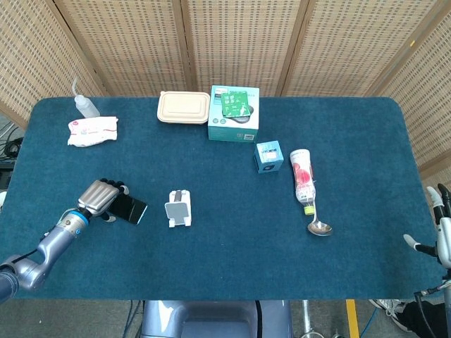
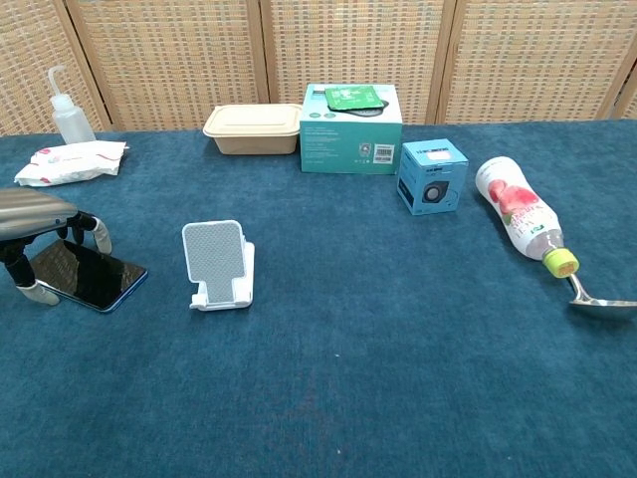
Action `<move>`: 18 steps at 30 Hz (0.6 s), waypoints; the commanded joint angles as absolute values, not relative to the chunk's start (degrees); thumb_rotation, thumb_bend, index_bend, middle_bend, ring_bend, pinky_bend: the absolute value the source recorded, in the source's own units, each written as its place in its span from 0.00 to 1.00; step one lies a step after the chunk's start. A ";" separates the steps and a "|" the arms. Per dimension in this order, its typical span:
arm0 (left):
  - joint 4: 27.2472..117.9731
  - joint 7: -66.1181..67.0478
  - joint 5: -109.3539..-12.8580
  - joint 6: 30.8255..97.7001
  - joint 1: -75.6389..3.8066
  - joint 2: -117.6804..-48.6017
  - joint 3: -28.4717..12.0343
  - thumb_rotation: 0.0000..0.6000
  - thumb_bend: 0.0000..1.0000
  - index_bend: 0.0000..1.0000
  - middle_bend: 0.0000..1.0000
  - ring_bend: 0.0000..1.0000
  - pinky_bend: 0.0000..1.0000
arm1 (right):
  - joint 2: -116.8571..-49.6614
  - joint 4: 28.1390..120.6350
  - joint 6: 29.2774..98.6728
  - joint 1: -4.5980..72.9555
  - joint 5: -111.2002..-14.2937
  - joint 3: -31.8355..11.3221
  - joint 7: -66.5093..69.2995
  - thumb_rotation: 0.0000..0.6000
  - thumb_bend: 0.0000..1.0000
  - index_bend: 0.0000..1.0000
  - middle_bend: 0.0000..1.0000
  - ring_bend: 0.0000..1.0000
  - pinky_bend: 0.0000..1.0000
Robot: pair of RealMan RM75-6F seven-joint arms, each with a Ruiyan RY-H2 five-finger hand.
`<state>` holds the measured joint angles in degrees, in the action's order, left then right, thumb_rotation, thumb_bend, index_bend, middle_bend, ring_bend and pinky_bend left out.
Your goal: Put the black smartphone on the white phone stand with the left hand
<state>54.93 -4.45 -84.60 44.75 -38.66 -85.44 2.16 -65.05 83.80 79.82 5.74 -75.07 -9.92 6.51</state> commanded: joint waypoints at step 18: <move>55.14 -4.53 -85.21 48.19 -37.89 -84.61 1.72 1.00 0.23 0.45 0.47 0.40 0.35 | -64.81 83.99 79.75 5.72 -75.17 -9.81 6.96 1.00 0.05 0.00 0.00 0.00 0.00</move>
